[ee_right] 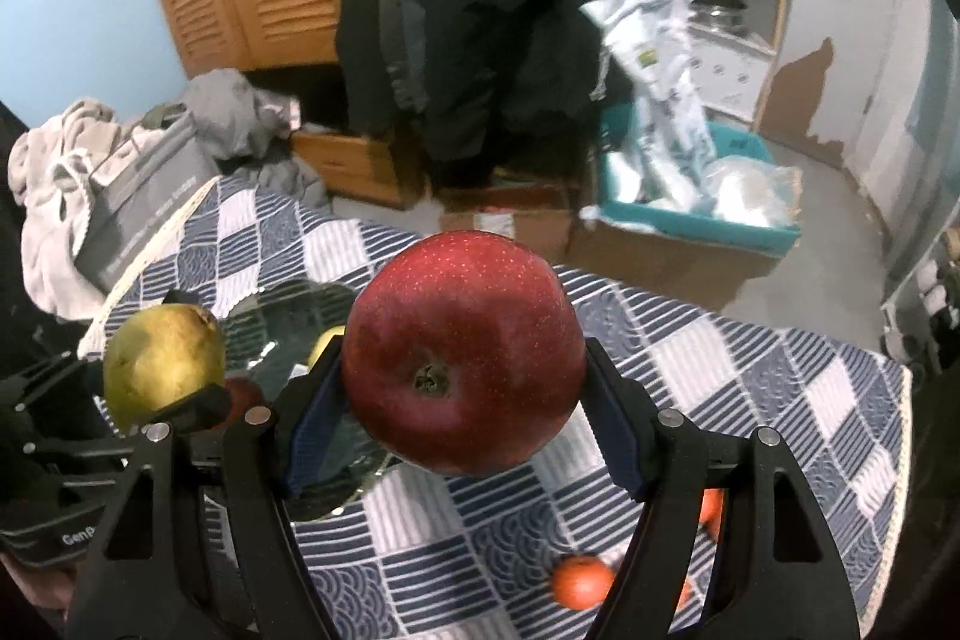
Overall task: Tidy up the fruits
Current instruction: 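Lower the mango into the glass bowl with left tool while right tool lowers the apple, then open both tools and withdraw them from the bowl toward the oranges, then grasp a large orange with left tool while right tool grasps another large orange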
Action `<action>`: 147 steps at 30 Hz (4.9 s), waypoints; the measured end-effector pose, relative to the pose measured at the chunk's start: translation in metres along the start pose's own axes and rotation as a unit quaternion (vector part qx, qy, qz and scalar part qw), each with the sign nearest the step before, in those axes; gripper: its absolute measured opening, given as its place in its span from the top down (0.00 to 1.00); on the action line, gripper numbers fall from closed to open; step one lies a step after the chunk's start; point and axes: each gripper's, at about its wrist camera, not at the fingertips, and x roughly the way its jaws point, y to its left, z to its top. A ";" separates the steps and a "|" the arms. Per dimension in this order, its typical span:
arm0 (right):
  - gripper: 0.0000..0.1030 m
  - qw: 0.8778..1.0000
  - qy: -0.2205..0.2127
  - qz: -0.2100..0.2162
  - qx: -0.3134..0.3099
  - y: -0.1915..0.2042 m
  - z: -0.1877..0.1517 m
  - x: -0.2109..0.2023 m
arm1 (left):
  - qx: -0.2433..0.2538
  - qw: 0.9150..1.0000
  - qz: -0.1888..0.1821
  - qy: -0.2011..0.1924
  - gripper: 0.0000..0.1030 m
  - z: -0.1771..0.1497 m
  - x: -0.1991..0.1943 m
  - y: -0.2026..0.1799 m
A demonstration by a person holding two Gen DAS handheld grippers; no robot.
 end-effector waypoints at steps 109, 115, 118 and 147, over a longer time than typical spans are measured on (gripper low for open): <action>0.25 0.991 -0.094 -0.077 0.056 -0.074 -0.031 -0.119 | 0.078 0.992 -0.057 -0.075 0.16 0.000 -0.068 -0.097; 0.25 0.990 -0.085 -0.080 0.075 -0.091 -0.040 -0.121 | 0.089 0.992 -0.065 -0.067 0.16 -0.005 -0.059 -0.113; 0.25 0.990 -0.081 -0.083 0.079 -0.097 -0.044 -0.119 | 0.099 0.991 -0.063 -0.061 0.16 -0.008 -0.052 -0.123; 0.25 0.980 0.140 -0.083 0.113 -0.143 -0.147 0.010 | 0.174 0.983 -0.009 0.054 0.16 -0.063 0.060 -0.155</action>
